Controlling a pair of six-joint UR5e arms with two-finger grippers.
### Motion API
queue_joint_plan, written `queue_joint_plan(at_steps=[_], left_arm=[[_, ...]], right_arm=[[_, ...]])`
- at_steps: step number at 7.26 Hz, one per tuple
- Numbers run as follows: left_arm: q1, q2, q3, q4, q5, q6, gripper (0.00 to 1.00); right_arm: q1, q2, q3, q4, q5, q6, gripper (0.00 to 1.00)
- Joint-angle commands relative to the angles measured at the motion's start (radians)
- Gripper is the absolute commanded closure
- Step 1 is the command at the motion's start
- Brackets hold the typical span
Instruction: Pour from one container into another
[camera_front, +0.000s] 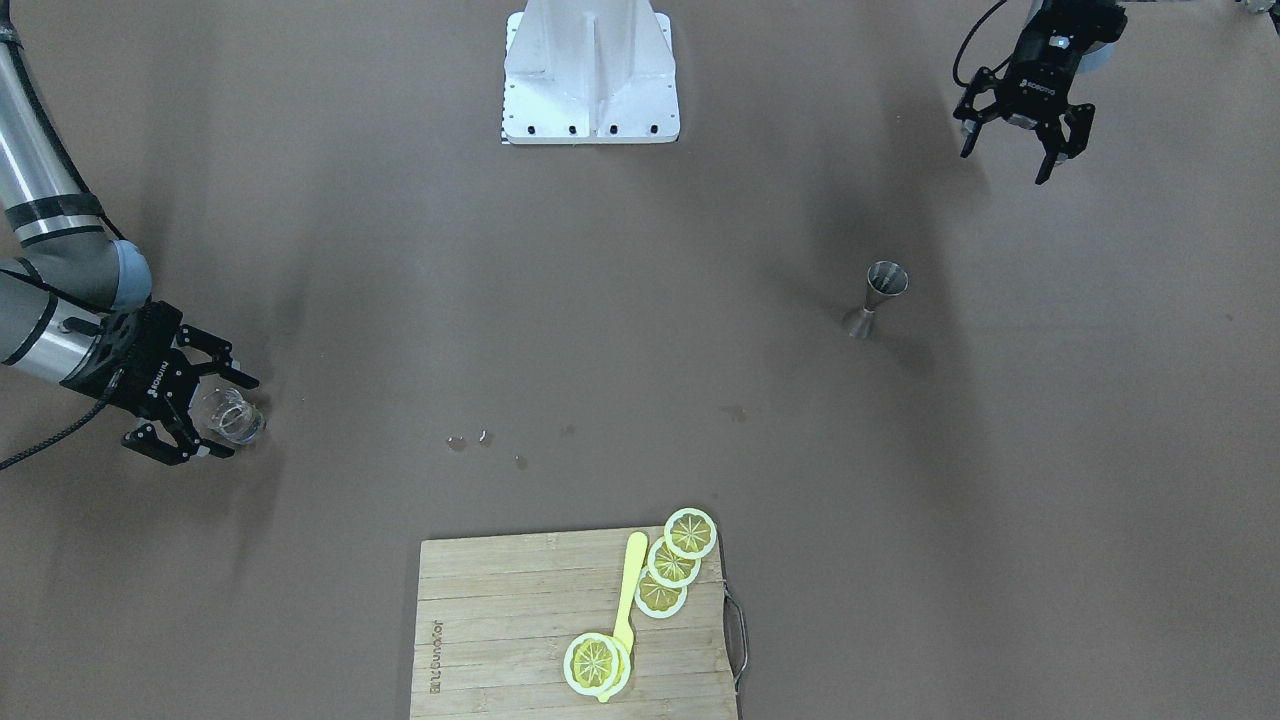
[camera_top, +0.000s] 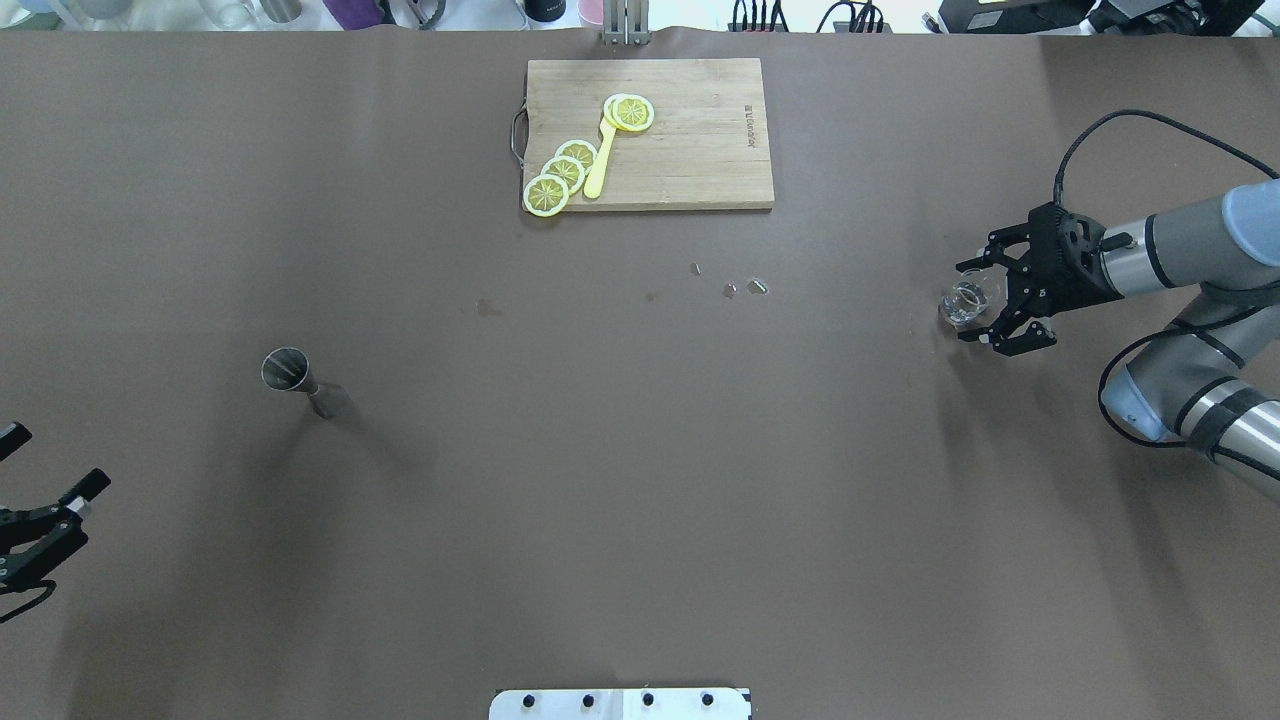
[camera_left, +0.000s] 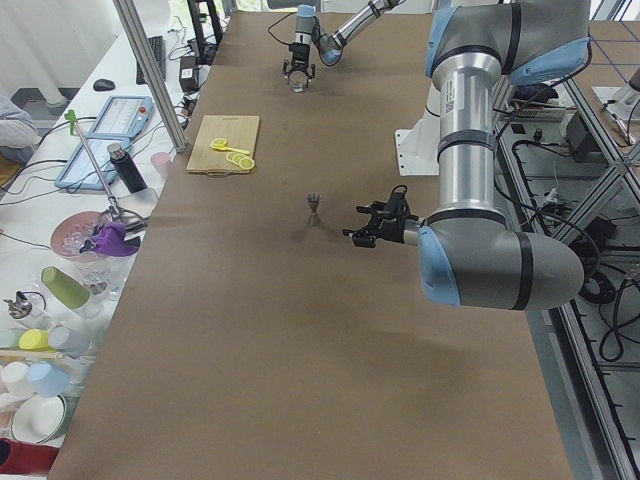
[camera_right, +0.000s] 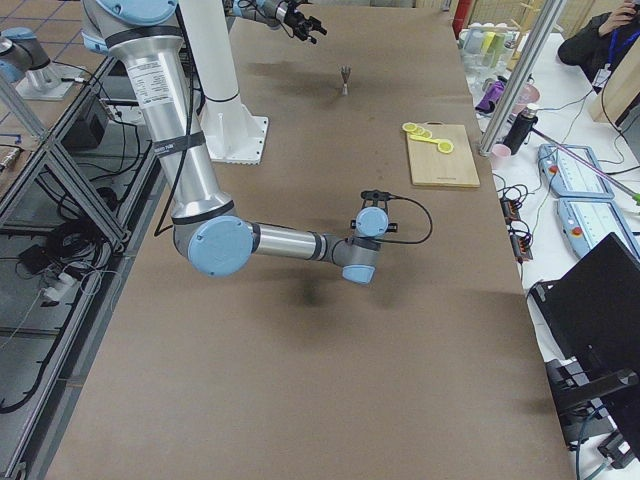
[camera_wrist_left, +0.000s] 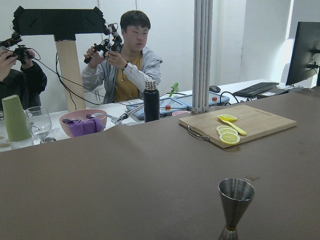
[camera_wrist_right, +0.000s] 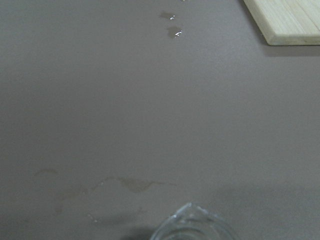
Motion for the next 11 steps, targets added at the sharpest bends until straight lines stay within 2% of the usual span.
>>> queue_joint_plan(at_steps=[1,3,4,6,7,8,11], left_arm=[[0.056,-0.023,-0.005,0.138,0.057,-0.005,0.01],[0.053,-0.066,-0.005,0.180,0.052,-0.072,0.01],[0.035,-0.095,-0.002,0.276,0.057,-0.138,0.01],[0.004,-0.117,0.007,0.294,0.044,-0.238,0.01],[-0.014,-0.132,0.007,0.336,0.023,-0.242,0.01],[-0.034,-0.157,0.010,0.435,0.018,-0.324,0.01],[-0.097,-0.206,0.004,1.018,0.031,-0.858,0.01]], right_arm=[[0.001,0.002,-0.002,0.000,0.001,0.011,0.14],[0.001,0.002,0.000,0.002,0.001,0.014,0.27],[0.001,0.001,0.000,0.002,0.001,0.014,0.39],[0.001,0.001,0.004,0.000,0.000,0.014,0.66],[0.001,0.001,0.006,0.000,0.000,0.014,0.86],[0.006,0.001,0.009,0.000,0.001,0.014,1.00],[0.040,0.011,0.023,-0.007,0.004,0.016,1.00]])
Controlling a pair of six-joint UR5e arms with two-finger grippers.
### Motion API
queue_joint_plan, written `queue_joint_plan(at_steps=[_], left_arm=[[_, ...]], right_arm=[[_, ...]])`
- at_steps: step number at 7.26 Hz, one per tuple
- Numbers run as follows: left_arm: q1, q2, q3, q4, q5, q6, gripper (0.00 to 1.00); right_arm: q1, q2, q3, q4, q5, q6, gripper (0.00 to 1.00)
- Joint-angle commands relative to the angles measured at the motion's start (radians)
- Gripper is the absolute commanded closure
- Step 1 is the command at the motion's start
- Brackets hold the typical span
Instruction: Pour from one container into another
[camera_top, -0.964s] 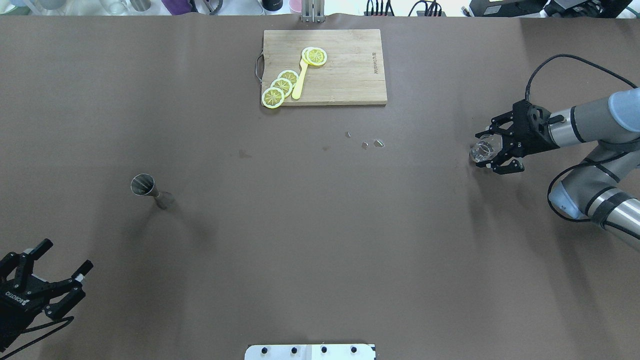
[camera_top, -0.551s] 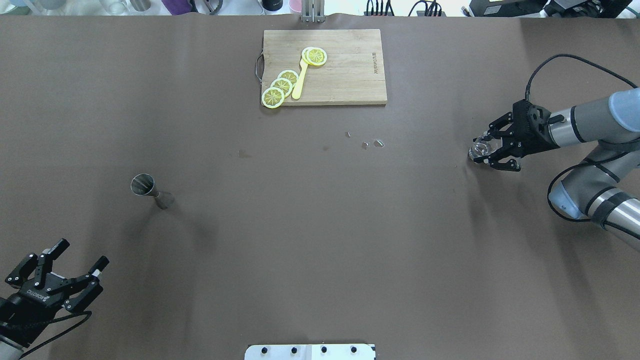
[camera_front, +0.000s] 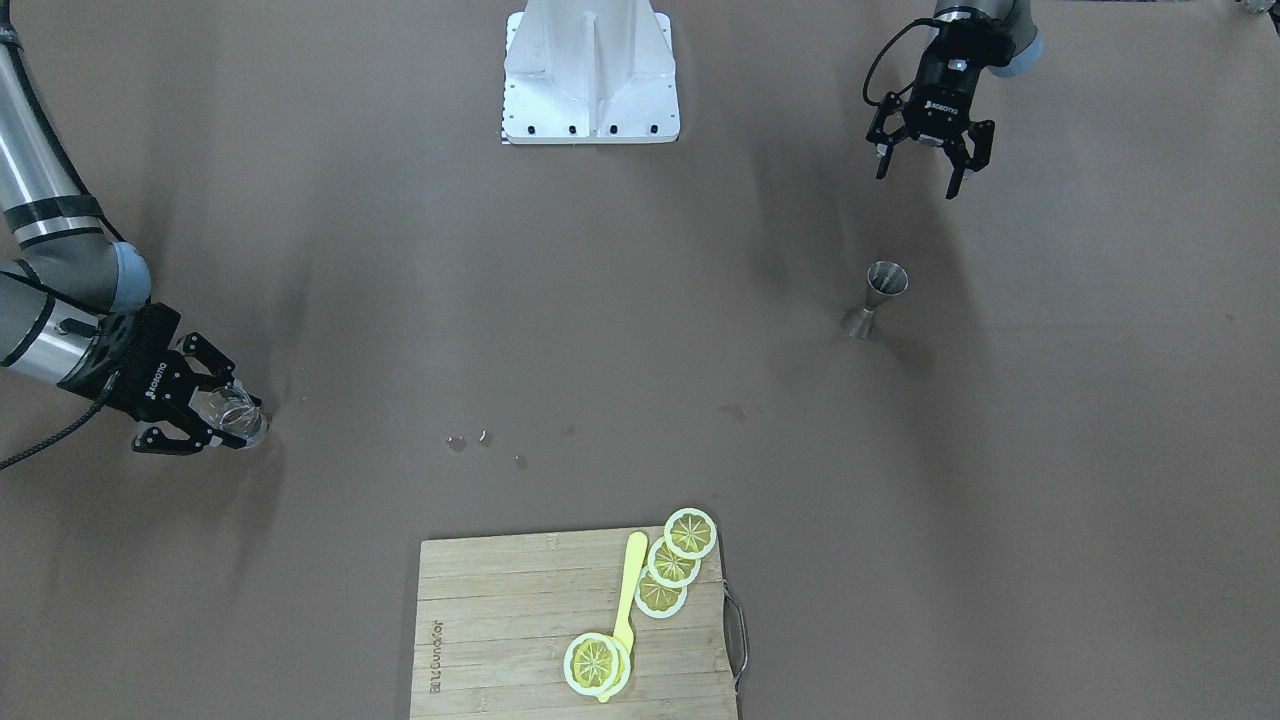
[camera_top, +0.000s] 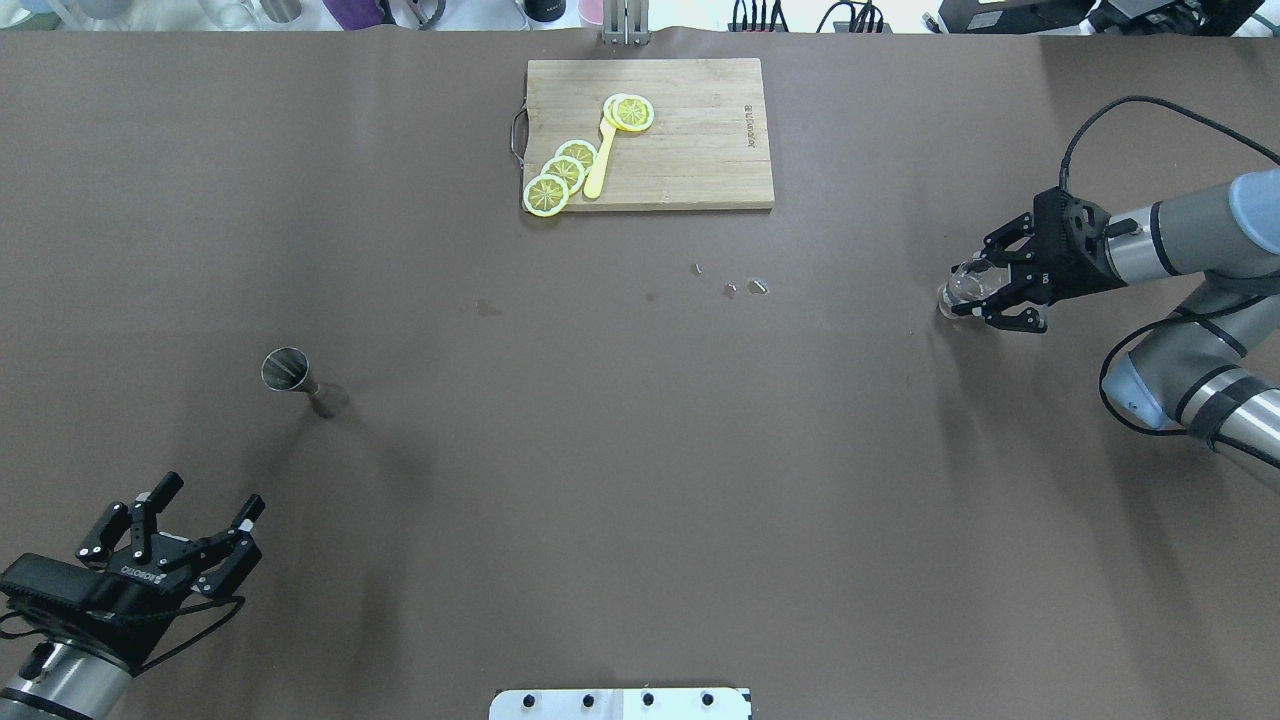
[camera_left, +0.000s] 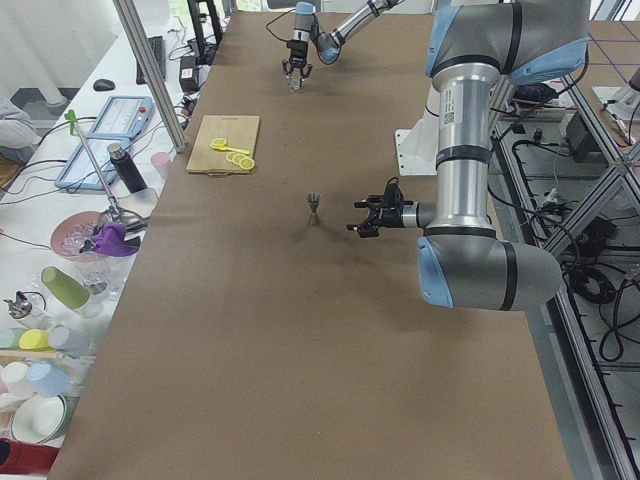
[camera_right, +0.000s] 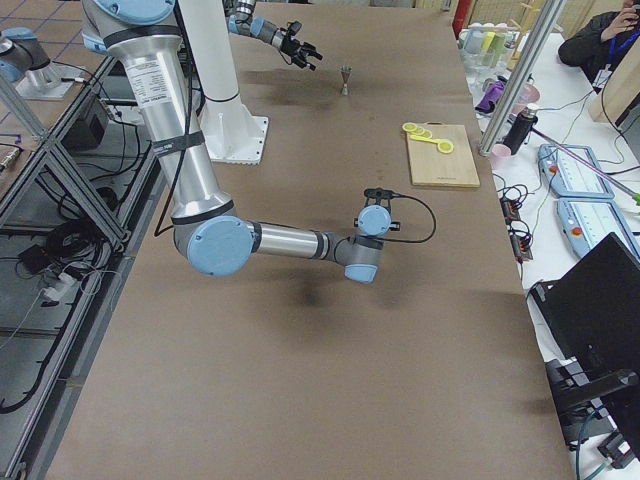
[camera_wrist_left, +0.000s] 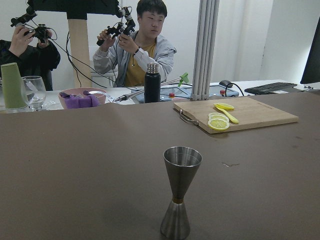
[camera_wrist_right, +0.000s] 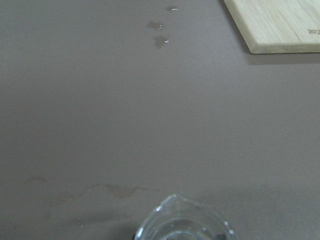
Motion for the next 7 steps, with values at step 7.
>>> queue_joint_plan(at_steps=[7], left_arm=[[-0.230,-0.263,0.124,0.394,0.003,-0.228,0.05]], right_arm=[[0.017,0.085,0.087,-0.079,0.021,0.017,1.00]])
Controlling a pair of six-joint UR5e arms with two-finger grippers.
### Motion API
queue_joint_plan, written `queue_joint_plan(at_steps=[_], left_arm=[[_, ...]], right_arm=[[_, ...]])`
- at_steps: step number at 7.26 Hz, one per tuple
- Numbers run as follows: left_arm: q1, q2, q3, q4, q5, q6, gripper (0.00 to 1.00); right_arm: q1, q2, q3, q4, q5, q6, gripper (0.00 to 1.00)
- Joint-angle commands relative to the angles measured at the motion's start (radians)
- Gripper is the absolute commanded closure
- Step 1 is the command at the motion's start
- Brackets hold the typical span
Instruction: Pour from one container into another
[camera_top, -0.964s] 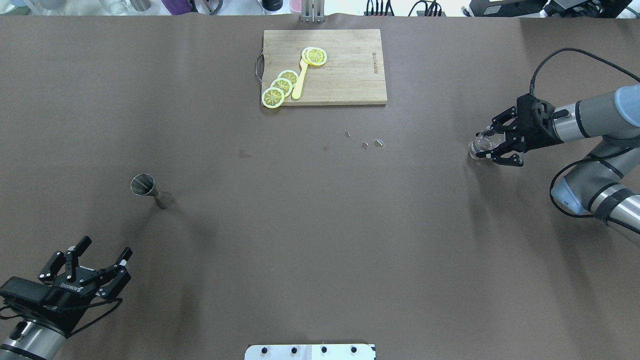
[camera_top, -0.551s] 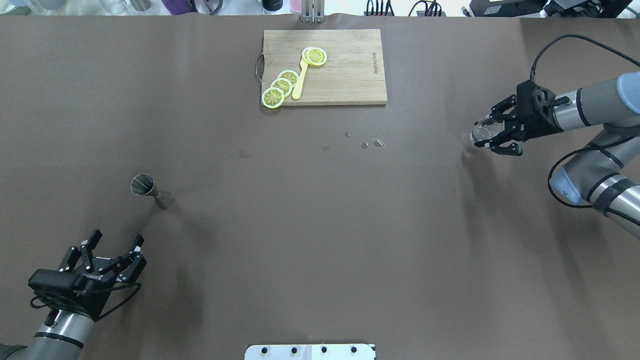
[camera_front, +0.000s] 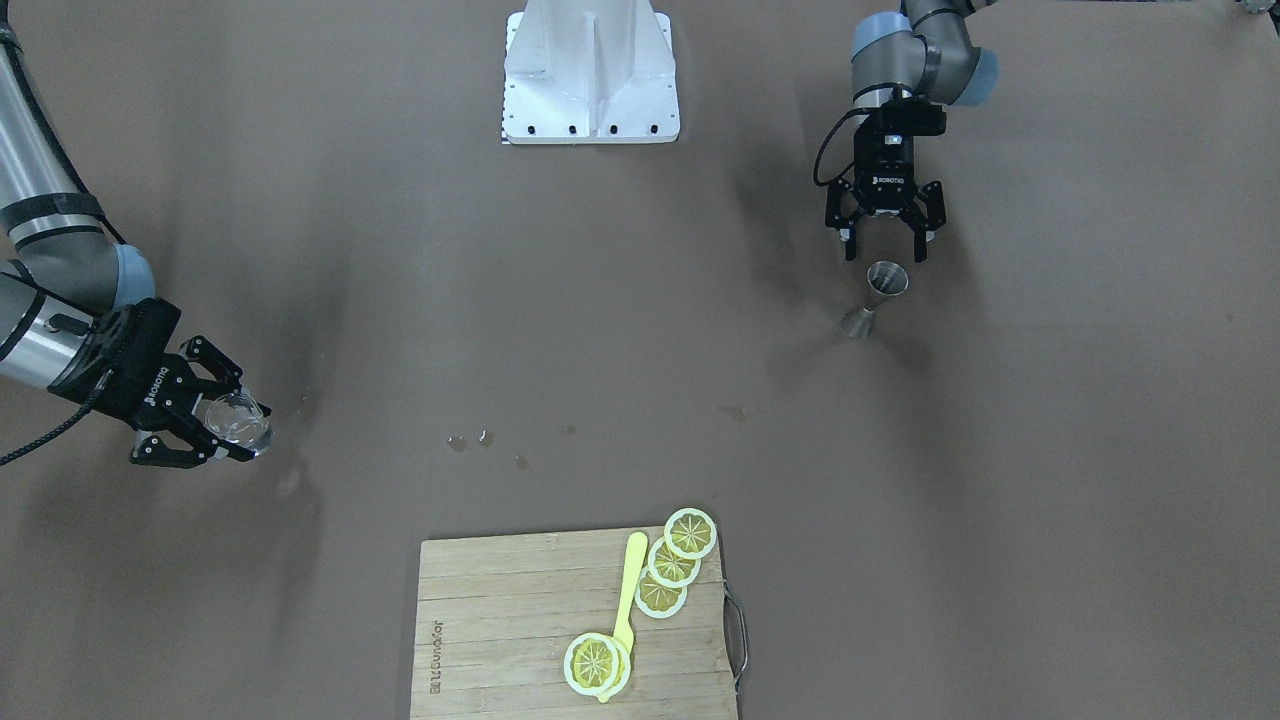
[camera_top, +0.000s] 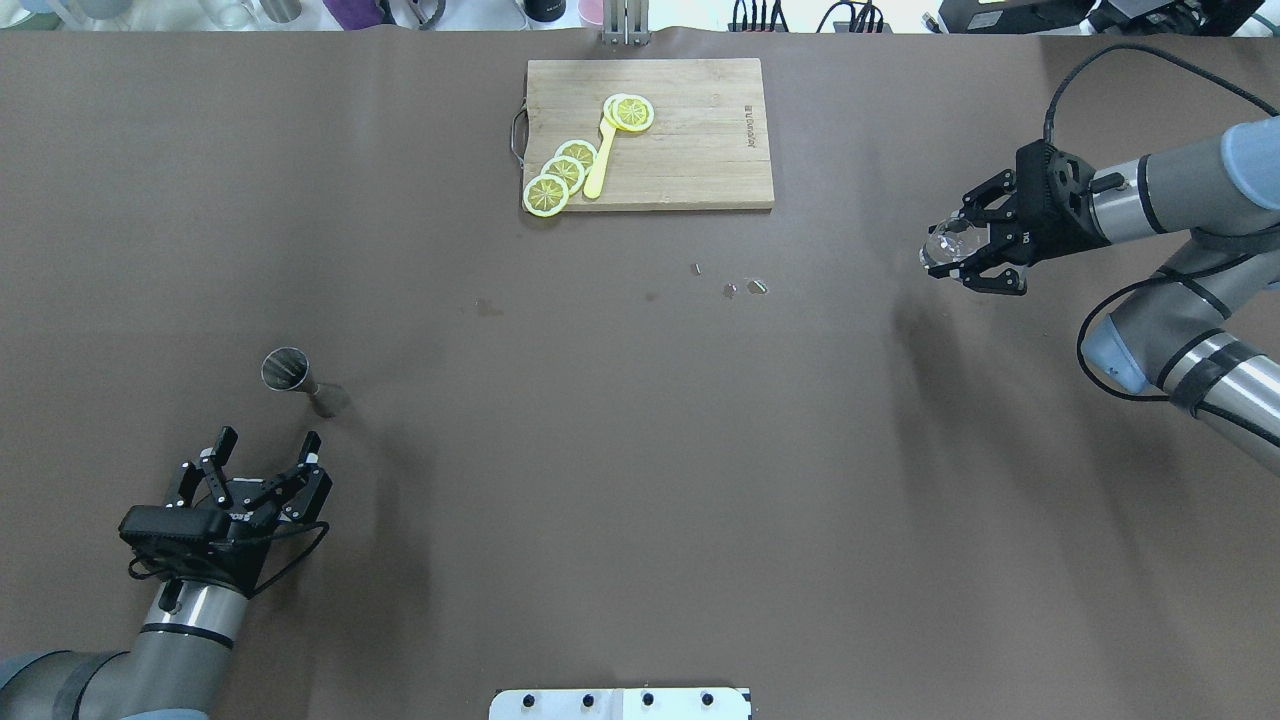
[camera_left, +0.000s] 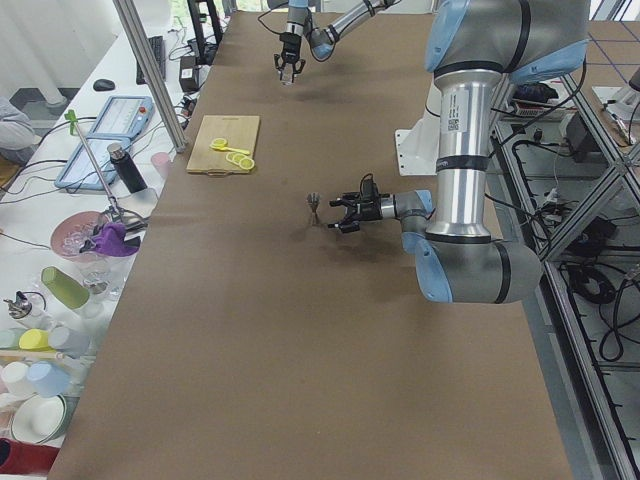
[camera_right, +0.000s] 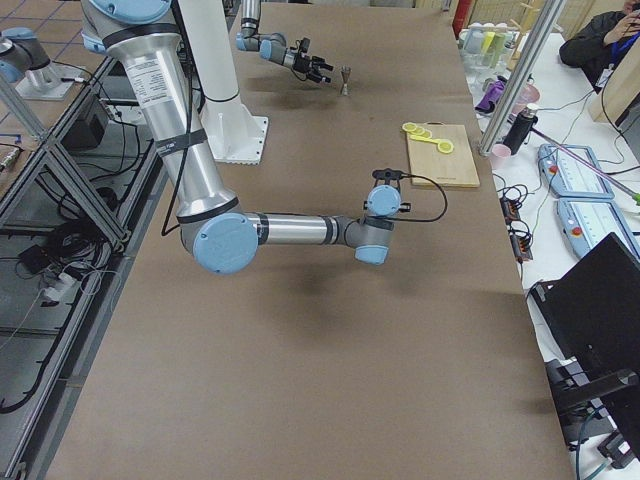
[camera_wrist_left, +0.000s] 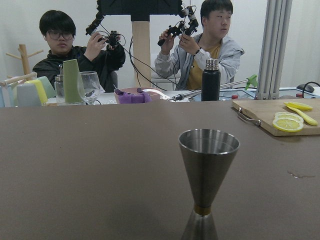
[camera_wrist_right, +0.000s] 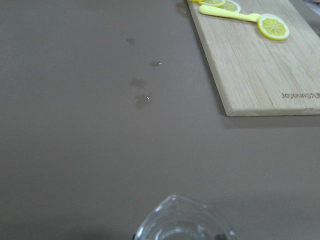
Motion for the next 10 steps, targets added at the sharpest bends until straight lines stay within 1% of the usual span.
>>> queue_joint_plan(at_steps=[1,4,6,7,8,9,10], left_arm=[[-0.072,-0.064,0.047,0.040,0.001,-0.002,0.06],[-0.103,-0.105,0.072,0.040,-0.013,-0.005,0.11],[-0.103,-0.118,0.084,0.041,-0.045,-0.003,0.19],[-0.102,-0.118,0.084,0.041,-0.047,-0.003,0.23],[-0.100,-0.118,0.087,0.041,-0.047,-0.003,0.29],[-0.100,-0.118,0.090,0.041,-0.048,-0.003,0.37],[-0.100,-0.119,0.090,0.041,-0.047,-0.003,0.49]], right_arm=[[-0.002,0.048,0.005,-0.009,0.014,0.053,1.00],[-0.027,0.055,0.068,-0.018,0.013,0.107,1.00],[-0.041,0.062,0.135,-0.114,0.011,0.104,1.00],[-0.044,0.064,0.176,-0.164,0.014,0.104,1.00],[-0.045,0.062,0.200,-0.185,0.014,0.104,1.00],[-0.050,0.062,0.201,-0.189,0.014,0.104,1.00],[-0.057,0.061,0.201,-0.190,0.014,0.104,1.00]])
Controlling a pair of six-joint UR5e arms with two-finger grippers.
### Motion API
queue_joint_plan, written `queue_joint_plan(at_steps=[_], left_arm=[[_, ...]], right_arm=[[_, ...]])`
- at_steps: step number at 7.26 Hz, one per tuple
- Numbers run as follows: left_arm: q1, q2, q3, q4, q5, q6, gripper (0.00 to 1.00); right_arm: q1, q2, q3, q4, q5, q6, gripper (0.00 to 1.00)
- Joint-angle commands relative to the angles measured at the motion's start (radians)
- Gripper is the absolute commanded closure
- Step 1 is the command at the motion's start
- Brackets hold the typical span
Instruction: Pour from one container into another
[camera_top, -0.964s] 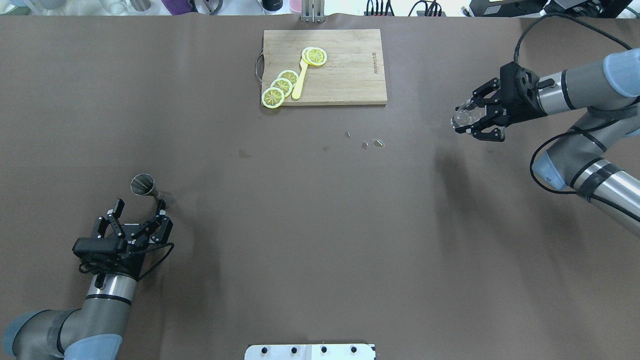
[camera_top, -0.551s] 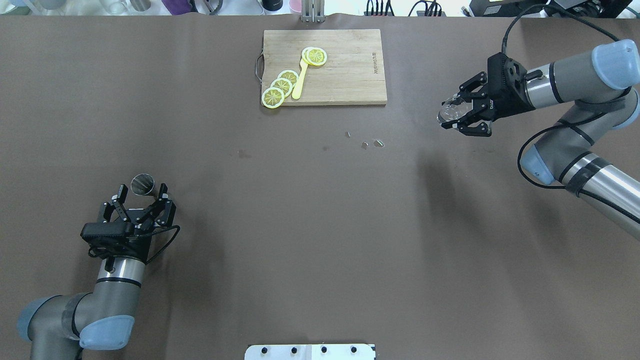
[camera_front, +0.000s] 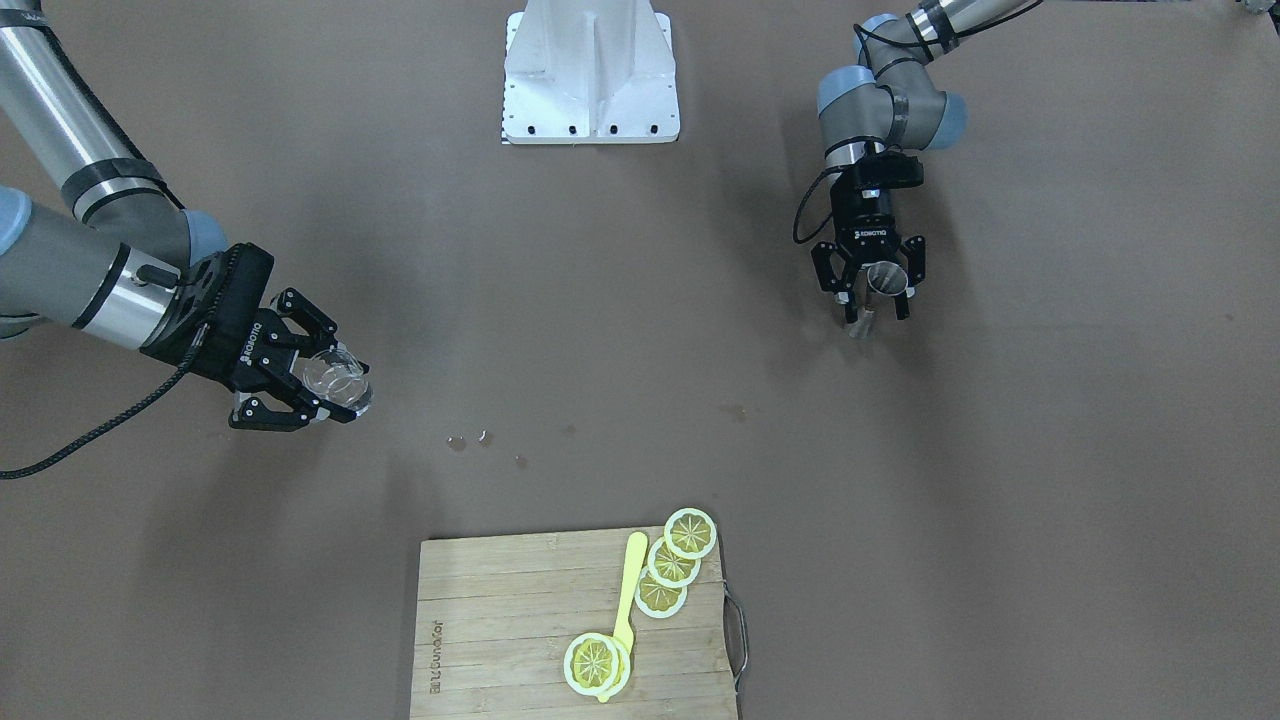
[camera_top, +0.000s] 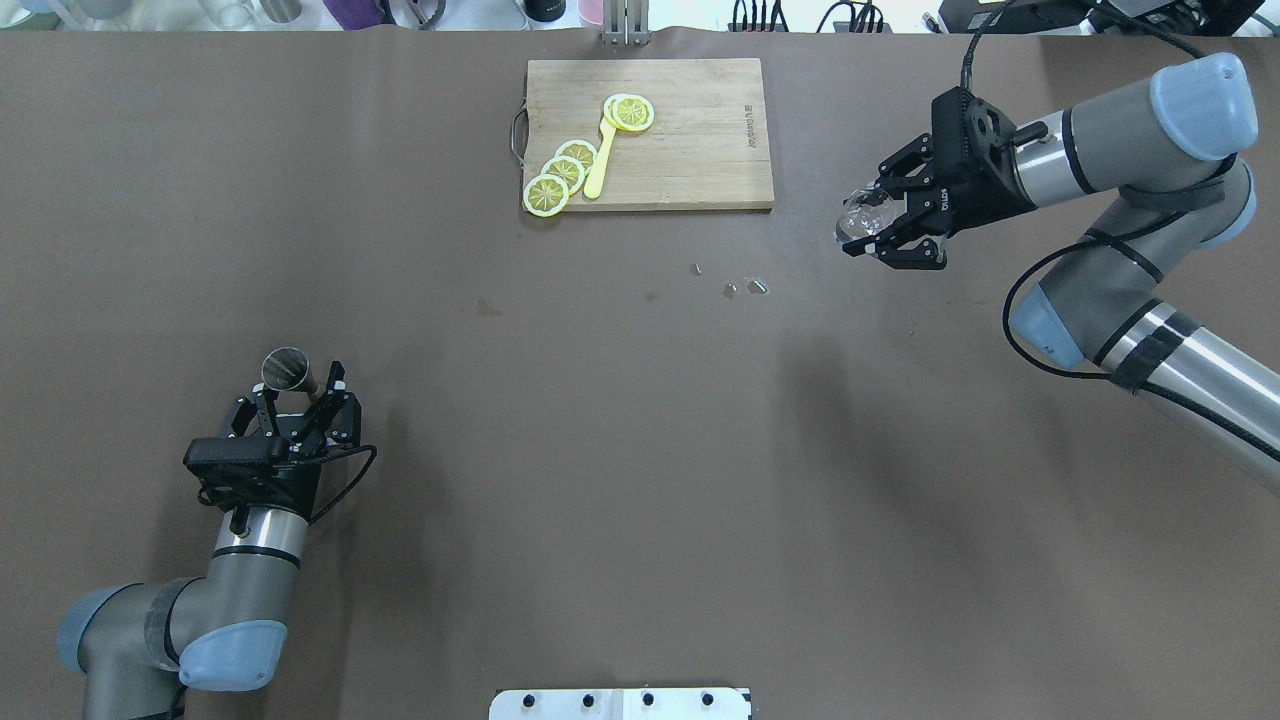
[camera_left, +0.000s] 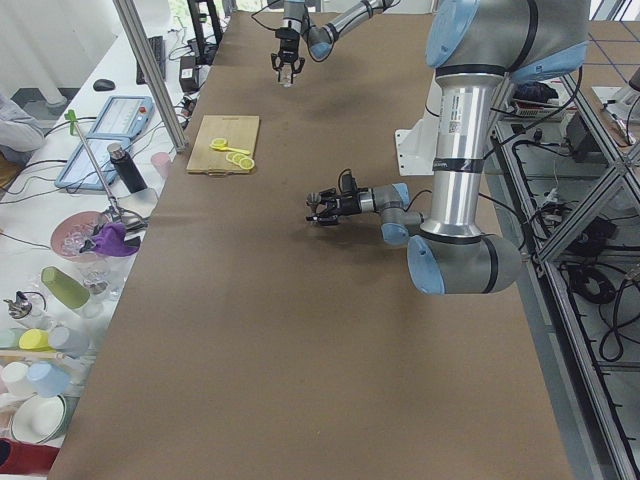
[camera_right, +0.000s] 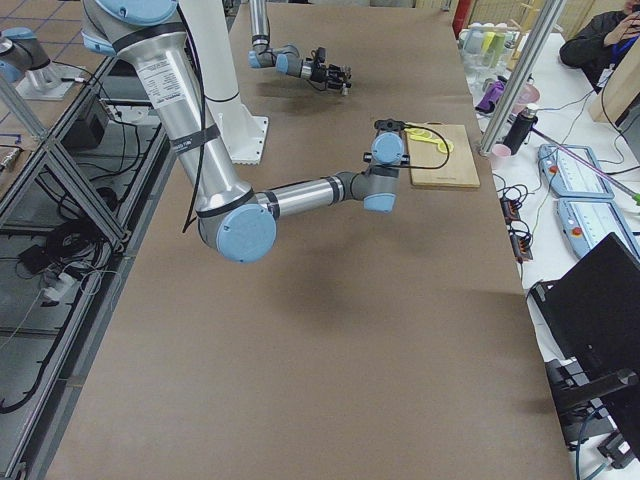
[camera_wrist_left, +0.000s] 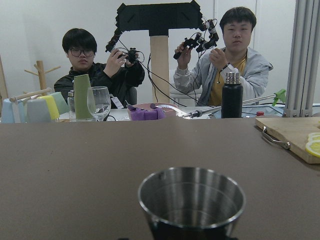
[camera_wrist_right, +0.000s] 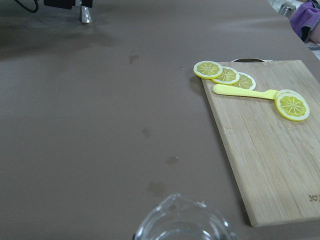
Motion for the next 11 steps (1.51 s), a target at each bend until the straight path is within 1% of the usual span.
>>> queue_joint_plan(at_steps=[1,2,3,5,6,7,8,9,10,11], left_arm=[[0.005,-0.003,0.001,0.000,0.002,0.000,0.69],[0.006,-0.004,0.000,0.008,0.003,0.002,0.93],[0.006,-0.006,-0.011,0.033,0.003,0.006,1.00],[0.000,-0.018,-0.043,0.034,0.003,0.027,1.00],[-0.004,-0.021,-0.089,0.025,-0.001,0.163,1.00],[-0.004,-0.061,-0.115,0.008,-0.001,0.272,1.00],[-0.004,-0.134,-0.117,-0.026,-0.003,0.355,1.00],[-0.018,-0.223,-0.115,-0.052,-0.070,0.476,1.00],[-0.058,-0.301,-0.114,-0.054,-0.142,0.562,1.00],[-0.069,-0.325,-0.111,-0.054,-0.156,0.605,1.00]], right_arm=[[-0.009,-0.001,0.005,-0.008,0.000,0.000,1.00],[-0.015,-0.001,0.004,-0.008,0.002,0.000,1.00],[-0.014,-0.001,0.016,-0.019,0.005,0.000,1.00],[-0.012,-0.007,0.068,-0.074,0.009,0.000,1.00],[-0.012,-0.006,0.079,-0.088,0.009,0.000,1.00],[-0.012,-0.003,0.084,-0.094,0.008,0.000,1.00],[-0.012,0.005,0.094,-0.117,0.006,0.000,1.00],[-0.015,0.008,0.146,-0.182,0.005,-0.001,1.00],[-0.020,0.008,0.210,-0.254,0.003,-0.003,1.00],[-0.029,0.008,0.263,-0.304,0.000,-0.005,1.00]])
